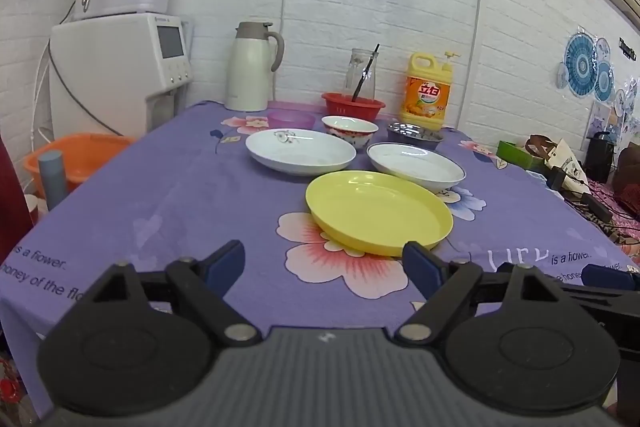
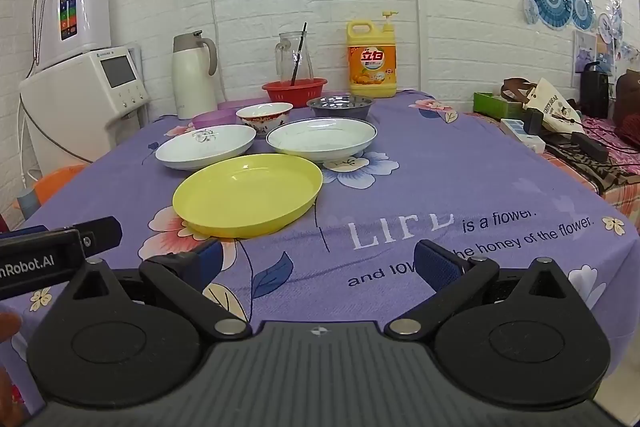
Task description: Organize plates and bowls
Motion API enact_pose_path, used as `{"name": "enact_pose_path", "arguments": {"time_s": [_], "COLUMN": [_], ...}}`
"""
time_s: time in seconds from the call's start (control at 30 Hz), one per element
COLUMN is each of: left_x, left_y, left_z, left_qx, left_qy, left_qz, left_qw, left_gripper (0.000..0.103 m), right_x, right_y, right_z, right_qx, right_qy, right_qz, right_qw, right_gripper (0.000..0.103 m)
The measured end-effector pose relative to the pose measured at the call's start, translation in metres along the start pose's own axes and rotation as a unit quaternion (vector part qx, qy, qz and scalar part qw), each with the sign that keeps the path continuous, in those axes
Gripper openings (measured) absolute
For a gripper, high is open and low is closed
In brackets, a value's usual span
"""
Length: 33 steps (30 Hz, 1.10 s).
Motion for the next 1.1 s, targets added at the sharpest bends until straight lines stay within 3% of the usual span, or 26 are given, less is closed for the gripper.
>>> {"name": "enact_pose_path", "arguments": {"time_s": [1.1], "left_x": [-0.0005], "left_y": [0.0026], "left_z": [0.0005], "left_qx": [-0.012], "left_qy": [-0.013], "left_qz": [-0.002], "left_qw": [0.9998], "left_gripper": [0.085], "right_x": [0.0021], "right_y": [-0.0007], "right_z": [0.0002], "right_qx": [-0.001], "right_qy": [-0.001], "right_qz": [-0.003], "right_qw": [1.000], "right_gripper": [0.103]}}
Point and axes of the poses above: each gripper's, at about its wrist camera, not at the fingertips, and x roughly the way its jaws point, z to its right, y to its top, the point moved 5 cm from there along x, roughly the way its jaws point
